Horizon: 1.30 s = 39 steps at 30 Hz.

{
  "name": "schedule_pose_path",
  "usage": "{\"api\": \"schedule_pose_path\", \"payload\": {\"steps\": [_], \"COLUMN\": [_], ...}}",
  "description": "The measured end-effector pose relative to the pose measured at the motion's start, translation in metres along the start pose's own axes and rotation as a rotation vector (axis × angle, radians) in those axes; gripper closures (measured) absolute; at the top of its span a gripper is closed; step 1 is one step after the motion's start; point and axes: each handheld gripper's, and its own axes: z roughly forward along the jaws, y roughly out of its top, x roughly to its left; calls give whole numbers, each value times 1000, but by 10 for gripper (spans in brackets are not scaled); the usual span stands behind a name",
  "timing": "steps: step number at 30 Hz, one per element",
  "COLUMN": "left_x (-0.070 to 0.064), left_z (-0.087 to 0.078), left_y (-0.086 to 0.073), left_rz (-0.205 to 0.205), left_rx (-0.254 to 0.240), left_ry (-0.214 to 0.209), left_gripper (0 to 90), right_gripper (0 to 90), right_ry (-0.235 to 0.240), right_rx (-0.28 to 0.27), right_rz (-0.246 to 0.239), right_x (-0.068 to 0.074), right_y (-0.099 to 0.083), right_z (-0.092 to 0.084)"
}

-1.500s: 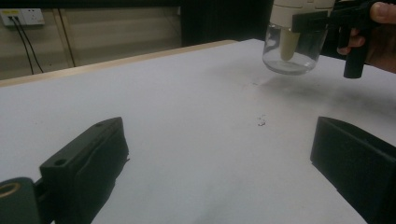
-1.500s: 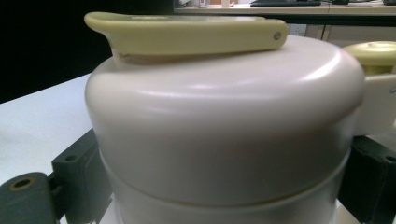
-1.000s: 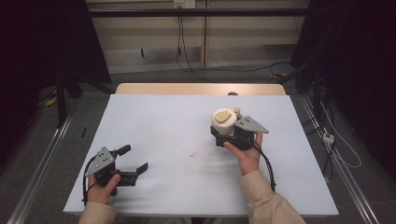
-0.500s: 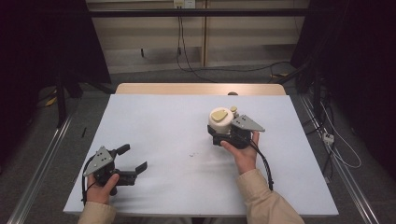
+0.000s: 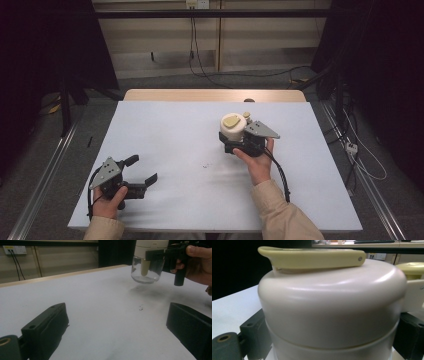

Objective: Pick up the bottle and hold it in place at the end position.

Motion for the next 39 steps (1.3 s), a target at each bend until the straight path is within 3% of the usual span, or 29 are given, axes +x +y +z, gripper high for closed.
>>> {"api": "schedule_pose_path", "payload": {"steps": [39], "left_x": [0], "left_z": [0], "left_y": [-1], "left_rz": [-10], "left_rx": [-9], "left_ry": [1], "left_gripper": [32], "right_gripper": [74], "right_ry": [29], "right_rx": [11], "right_rz": [-11], "right_x": [12], "right_y": [2], "right_z": [31]}}
